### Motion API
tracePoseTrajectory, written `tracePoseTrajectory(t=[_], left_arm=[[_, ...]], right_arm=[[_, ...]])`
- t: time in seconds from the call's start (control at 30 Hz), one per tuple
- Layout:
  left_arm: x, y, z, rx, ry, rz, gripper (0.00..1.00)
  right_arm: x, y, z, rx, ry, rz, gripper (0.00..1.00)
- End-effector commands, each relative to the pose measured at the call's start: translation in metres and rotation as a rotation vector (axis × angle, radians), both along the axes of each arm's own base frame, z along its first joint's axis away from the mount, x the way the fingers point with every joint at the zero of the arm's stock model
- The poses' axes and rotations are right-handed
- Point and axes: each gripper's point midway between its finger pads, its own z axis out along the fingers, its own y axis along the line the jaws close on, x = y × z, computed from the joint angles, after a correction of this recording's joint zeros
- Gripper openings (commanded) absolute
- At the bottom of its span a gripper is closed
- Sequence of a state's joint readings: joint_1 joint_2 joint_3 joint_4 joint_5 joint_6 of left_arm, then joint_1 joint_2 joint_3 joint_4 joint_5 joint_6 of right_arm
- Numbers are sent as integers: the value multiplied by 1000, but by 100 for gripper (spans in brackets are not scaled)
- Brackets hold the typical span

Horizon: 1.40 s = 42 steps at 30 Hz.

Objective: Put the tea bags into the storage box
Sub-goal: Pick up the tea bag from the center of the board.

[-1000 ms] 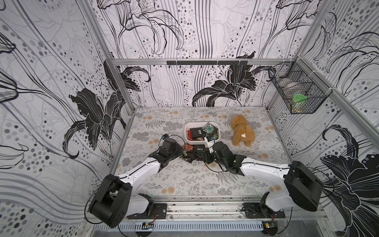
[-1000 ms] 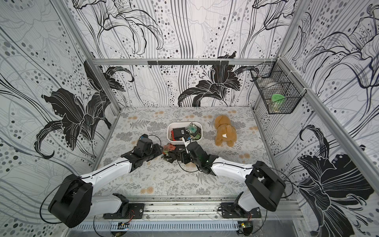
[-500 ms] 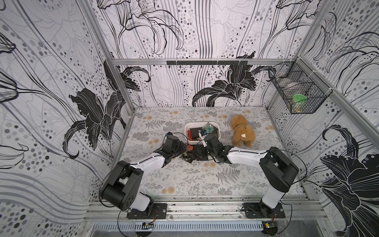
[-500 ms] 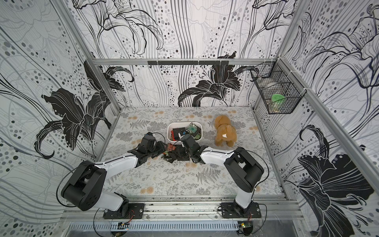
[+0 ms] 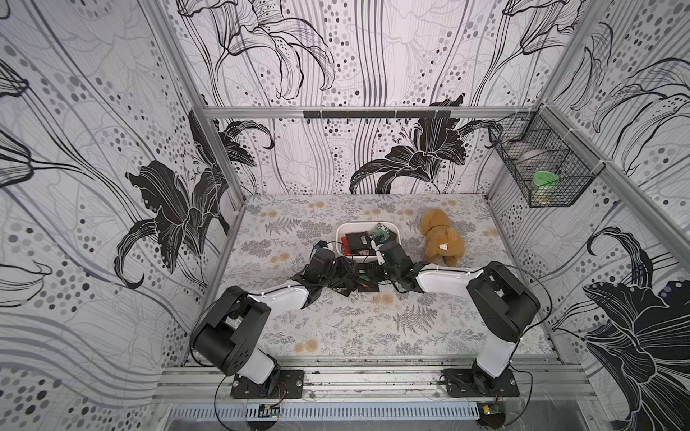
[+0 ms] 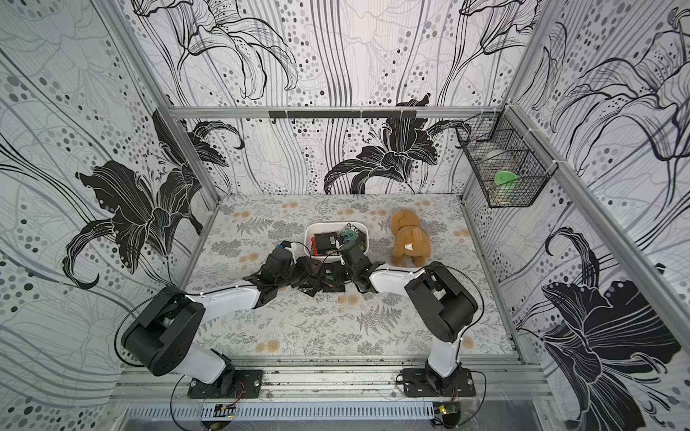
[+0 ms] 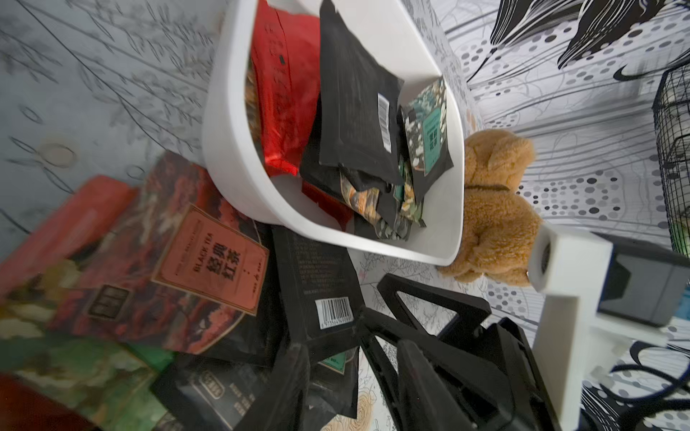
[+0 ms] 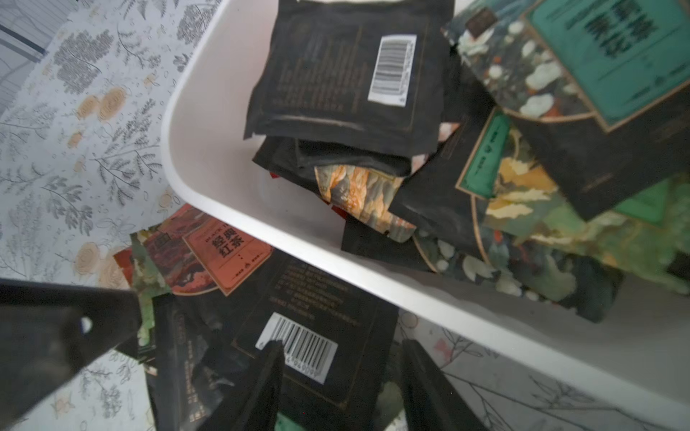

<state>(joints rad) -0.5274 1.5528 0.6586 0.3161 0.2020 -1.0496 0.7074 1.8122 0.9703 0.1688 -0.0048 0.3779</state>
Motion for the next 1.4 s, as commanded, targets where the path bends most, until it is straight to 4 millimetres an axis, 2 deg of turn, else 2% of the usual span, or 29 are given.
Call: tracePoseTrajectory(t=[0.0, 0.17, 0.67, 0.87, 1.37], left_arm=[[11, -7, 4, -74, -14, 54, 43], [12, -20, -7, -128, 22, 45, 43], [6, -1, -30, -52, 80, 124, 42], [7, 1, -35, -37, 90, 137, 41], [15, -13, -35, -55, 95, 111, 40]], right_arm=[[2, 2, -6, 11, 20, 2, 54], [3, 2, -8, 11, 24, 4, 50], [4, 4, -10, 9, 32, 11, 49], [4, 5, -11, 11, 35, 17, 48], [2, 7, -11, 20, 44, 30, 47]])
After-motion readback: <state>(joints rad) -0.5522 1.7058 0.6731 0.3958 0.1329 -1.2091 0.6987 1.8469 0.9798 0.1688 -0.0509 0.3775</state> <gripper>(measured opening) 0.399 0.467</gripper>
